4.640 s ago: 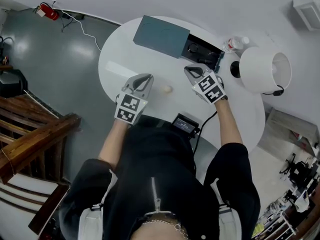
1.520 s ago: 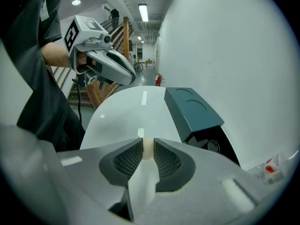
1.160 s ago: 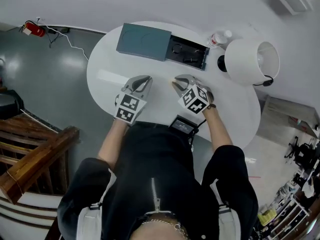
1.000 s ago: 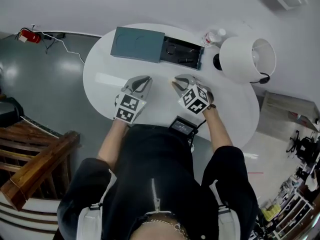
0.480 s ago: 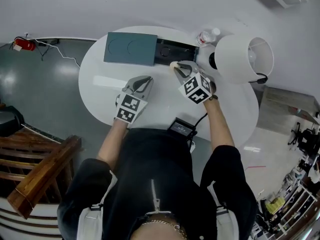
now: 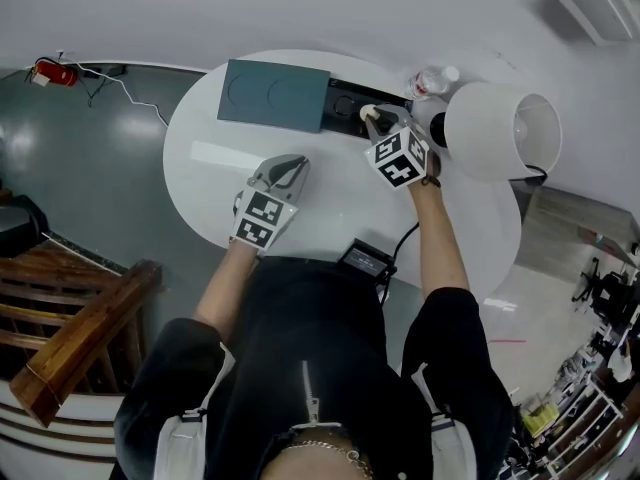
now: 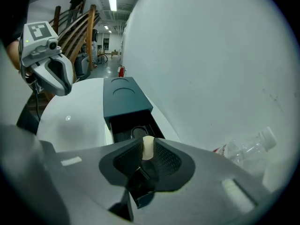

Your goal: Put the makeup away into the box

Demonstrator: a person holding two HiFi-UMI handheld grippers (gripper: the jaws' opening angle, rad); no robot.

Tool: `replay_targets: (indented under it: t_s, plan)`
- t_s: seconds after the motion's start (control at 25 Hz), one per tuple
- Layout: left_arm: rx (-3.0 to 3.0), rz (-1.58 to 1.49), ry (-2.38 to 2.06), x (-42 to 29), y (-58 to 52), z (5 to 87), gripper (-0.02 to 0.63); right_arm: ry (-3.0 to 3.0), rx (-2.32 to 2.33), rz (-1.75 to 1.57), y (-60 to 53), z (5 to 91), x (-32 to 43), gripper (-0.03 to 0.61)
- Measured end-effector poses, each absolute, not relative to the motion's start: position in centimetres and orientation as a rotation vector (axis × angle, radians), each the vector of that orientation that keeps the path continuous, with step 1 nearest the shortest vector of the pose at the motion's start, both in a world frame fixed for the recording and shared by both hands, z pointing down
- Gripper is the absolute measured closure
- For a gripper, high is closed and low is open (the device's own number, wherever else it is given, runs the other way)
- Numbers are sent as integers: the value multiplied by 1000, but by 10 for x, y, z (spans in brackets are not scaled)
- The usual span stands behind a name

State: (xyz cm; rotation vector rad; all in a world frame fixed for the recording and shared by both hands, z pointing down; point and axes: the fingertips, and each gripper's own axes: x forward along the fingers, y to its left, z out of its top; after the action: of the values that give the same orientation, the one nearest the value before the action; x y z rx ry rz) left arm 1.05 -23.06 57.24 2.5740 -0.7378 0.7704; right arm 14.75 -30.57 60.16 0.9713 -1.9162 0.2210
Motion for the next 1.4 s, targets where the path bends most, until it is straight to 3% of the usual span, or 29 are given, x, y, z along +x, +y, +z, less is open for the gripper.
replay_targets:
  t_s: [0.6,0.92,1.2,1.32,1.4]
  plan:
    - [2501,791,-793,-16,-228,586,590,-1790,1000,298,-326,653,167,504]
    - [2503,787,-792,-18,-225,586,589,-1778,1019,312,-323,657,169,425]
    - [2533,784,-785,-16,-222,579,589,-1836,1130,284,-319,624,168,423]
    - [2550,777,-789,-16,-221,573,589,-1893,1177,299,-305,604,163,473]
    - [2564,772,-793,-17,-222,569,589,-1960,1261,354,-296,587,161,550]
